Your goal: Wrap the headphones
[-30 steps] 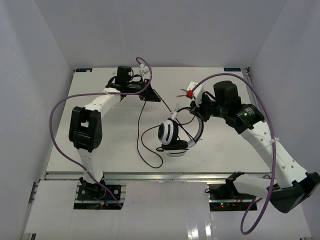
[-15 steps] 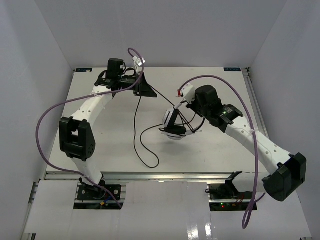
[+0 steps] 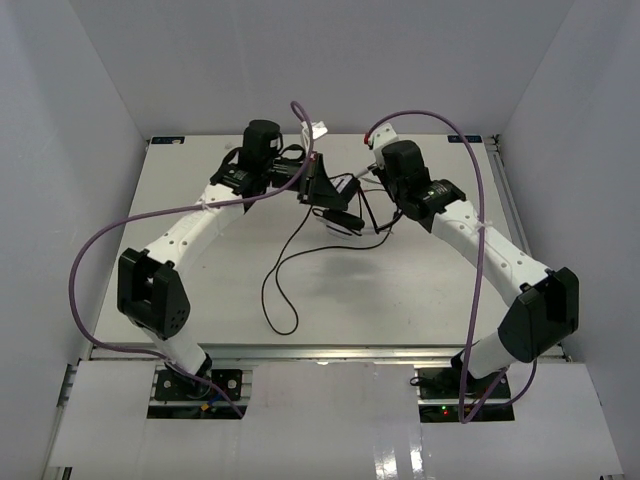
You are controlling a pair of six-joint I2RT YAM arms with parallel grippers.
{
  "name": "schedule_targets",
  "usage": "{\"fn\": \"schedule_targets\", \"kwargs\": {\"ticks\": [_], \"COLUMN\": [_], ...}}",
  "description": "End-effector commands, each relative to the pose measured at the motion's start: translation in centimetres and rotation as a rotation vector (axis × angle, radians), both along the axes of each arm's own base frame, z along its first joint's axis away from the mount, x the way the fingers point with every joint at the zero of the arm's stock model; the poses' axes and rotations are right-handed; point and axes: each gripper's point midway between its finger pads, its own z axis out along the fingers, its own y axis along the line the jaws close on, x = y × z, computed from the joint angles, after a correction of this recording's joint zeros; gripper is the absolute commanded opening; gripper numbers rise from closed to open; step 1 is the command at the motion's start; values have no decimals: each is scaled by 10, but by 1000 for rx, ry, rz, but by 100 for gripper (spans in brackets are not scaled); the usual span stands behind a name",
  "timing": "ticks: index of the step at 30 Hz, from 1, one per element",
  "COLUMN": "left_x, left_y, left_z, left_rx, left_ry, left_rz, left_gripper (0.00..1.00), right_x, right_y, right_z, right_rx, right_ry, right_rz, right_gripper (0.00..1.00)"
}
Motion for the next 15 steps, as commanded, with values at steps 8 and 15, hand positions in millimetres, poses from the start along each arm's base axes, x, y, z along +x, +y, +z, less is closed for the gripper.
{"fn": "schedule_targets", "kwargs": {"ticks": [8,15], "left_x": [-39,-55], "left_y": [-60,-79], "left_z": [9,-31], "left_rx": [4,80], "left_ry": [43,51], "left_rz": [-70,-25], "left_gripper": [20,38], "right_x": [25,30], "right_y": [-36,-20], "right_z": [35,51], "right_rx": [148,330], "right_ry": [-77,-10], "right_rz": [-224,-150], "right_gripper": [8,8]}}
